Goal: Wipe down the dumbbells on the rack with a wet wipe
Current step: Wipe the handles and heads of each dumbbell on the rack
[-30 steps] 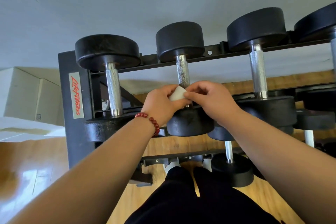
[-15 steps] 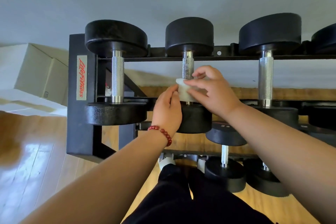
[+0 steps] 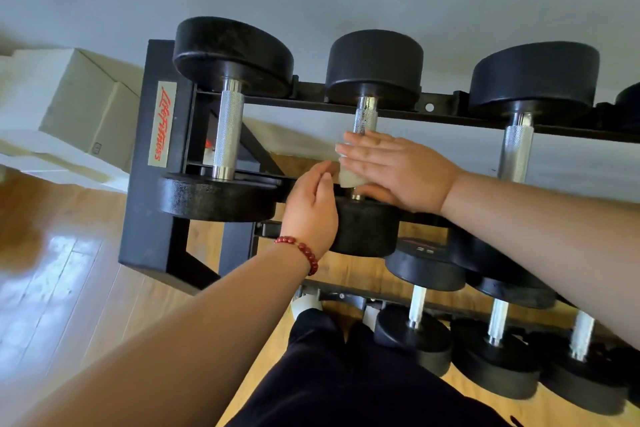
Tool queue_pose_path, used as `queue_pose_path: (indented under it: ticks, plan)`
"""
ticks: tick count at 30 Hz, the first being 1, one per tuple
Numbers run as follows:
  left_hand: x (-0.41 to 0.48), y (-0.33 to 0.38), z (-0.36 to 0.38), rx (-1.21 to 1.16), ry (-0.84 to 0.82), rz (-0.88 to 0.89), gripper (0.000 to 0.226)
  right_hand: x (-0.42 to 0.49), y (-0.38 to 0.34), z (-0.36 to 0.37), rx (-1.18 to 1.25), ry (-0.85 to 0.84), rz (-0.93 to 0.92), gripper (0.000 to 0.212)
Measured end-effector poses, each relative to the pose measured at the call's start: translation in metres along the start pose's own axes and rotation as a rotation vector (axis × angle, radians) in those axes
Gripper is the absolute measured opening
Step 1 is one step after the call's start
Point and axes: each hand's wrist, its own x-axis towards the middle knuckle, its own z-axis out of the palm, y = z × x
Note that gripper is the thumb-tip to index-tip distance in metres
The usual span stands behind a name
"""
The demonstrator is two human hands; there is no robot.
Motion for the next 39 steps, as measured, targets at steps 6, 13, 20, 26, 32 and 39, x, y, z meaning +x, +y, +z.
queue_pose_path:
  ticks: [6,13,20,26,32,39]
  plan:
    - [0.0,-0.001,0.003,-0.016,0.026,-0.008,0.036,0.01,0.019,-0.005,-0.134,0.093,-0.063,0.036]
    - [0.0,-0.002,0.003,-0.021,0.048,0.005,0.037,0.004,0.018,-0.006,-0.017,-0.026,-0.177,0.041]
    - [-0.001,-0.002,0.005,-0.013,0.066,0.004,0.036,-0.003,0.018,-0.004,0.008,-0.022,-0.22,0.04]
    - [-0.002,-0.001,0.005,-0.013,0.081,-0.013,0.036,0.004,0.031,-0.001,-0.018,0.071,-0.081,0.037]
    - [-0.001,0.0,0.005,-0.011,0.074,-0.006,0.036,-0.002,0.033,-0.006,-0.031,0.027,-0.202,0.039]
    - [-0.001,0.0,0.004,0.008,0.061,0.008,0.036,-0.01,0.022,-0.002,0.035,-0.058,-0.294,0.04]
